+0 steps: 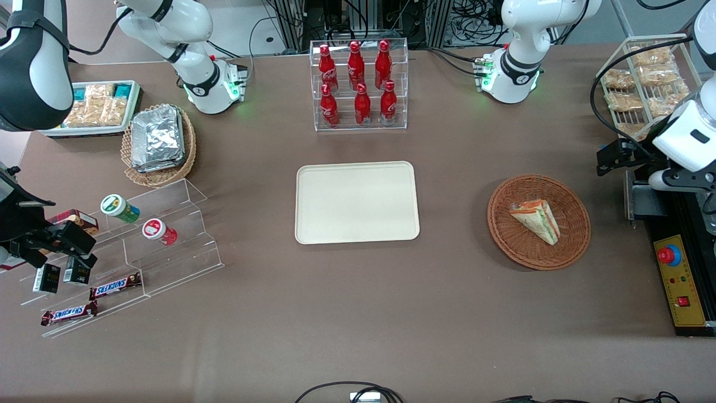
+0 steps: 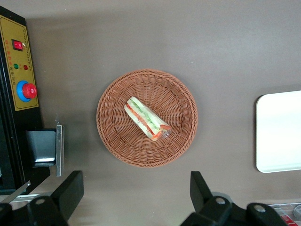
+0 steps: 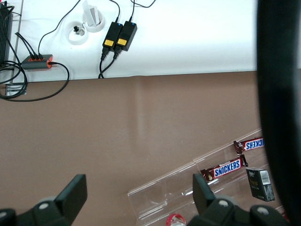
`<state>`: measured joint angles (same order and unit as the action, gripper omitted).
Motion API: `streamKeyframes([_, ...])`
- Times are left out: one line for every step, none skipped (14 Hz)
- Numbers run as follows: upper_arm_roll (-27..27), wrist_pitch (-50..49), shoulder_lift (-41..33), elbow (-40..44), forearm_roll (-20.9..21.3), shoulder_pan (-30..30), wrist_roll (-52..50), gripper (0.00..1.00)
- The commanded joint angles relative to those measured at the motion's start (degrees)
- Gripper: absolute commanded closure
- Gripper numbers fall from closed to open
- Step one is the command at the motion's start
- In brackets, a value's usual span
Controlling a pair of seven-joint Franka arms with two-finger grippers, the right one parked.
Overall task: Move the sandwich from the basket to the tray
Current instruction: 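Move the left gripper over the wrapped sandwich in the wicker basket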
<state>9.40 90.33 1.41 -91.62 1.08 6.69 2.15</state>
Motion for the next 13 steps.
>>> streamKeyframes([-0.08,-0.33,0.88,1.79,-0.46,-0.1,0.4,0.0])
streamKeyframes([0.0,-0.33,0.97,1.88,-0.37,-0.1,0.32,0.0])
streamKeyframes([-0.08,-0.33,0.97,1.88,-0.29,-0.01,0.05,0.0])
streamKeyframes([-0.08,-0.33,0.97,1.88,-0.28,0.16,0.05,0.0])
streamKeyframes([-0.26,-0.33,1.23,1.62,-0.2,0.25,-0.3,0.0])
streamKeyframes([-0.35,-0.33,1.75,1.01,-0.2,0.43,-2.39,0.0])
streamKeyframes([-0.35,0.46,2.11,-0.22,0.06,0.6,-5.02,0.0])
streamKeyframes([-0.44,3.08,1.67,-2.93,0.15,0.69,-6.44,0.0])
streamKeyframes([-0.52,6.23,0.63,-6.61,0.16,0.69,-8.63,0.0])
streamKeyframes([-0.61,8.96,-0.34,-10.04,0.24,0.78,-11.61,0.0])
streamKeyframes([-0.7,11.69,-1.22,-13.38,0.33,0.78,-13.73,0.0])
streamKeyframes([-0.79,15.02,-2.1,-16.89,0.33,0.69,-15.23,0.0])
streamKeyframes([-0.79,18.71,-3.15,-20.93,0.33,0.69,-16.72,0.0])
